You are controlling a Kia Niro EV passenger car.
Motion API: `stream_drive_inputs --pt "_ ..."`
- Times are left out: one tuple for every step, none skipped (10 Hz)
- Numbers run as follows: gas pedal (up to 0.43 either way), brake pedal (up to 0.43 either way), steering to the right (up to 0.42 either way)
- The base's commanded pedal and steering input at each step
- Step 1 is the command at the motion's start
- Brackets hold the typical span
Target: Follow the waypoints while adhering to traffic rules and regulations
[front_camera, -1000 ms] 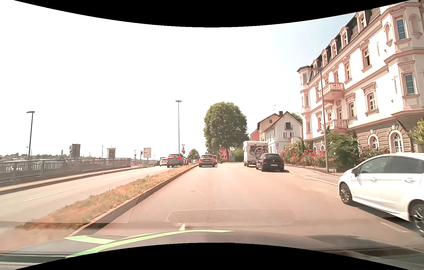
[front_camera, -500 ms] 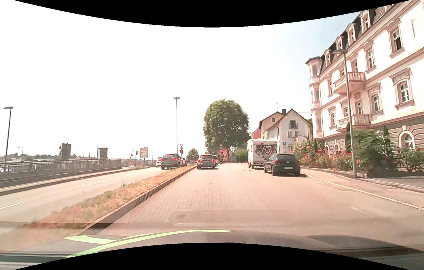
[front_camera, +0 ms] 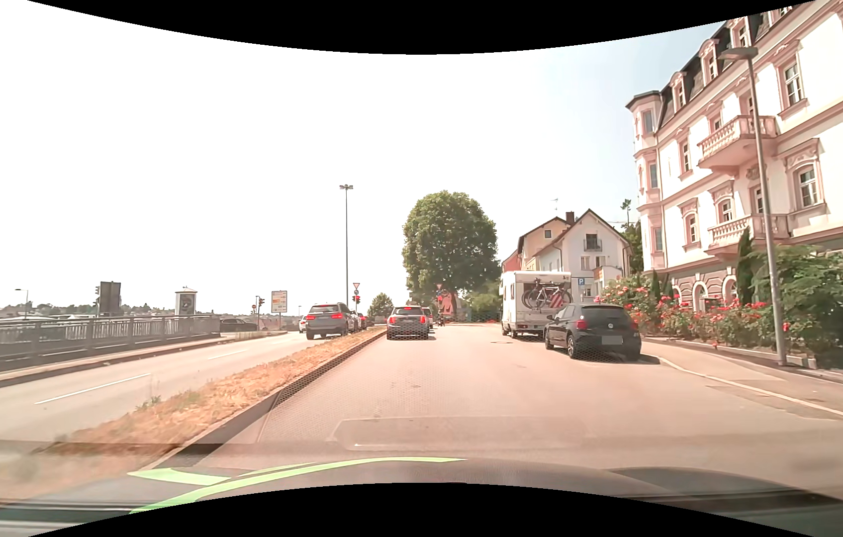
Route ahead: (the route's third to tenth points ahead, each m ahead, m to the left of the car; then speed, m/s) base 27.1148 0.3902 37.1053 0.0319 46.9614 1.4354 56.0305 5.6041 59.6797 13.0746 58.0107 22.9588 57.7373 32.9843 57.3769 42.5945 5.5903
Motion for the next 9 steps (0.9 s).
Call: stream_drive_inputs --pt "0.0 0.055 0.006" --pt "0.0 0.061 0.006" --pt "0.0 0.061 0.006" --pt "0.0 0.061 0.006" --pt "0.0 0.061 0.006" --pt "0.0 0.061 0.006" --pt "0.0 0.061 0.005" --pt "0.0 0.073 0.004" --pt "0.0 0.073 0.003"
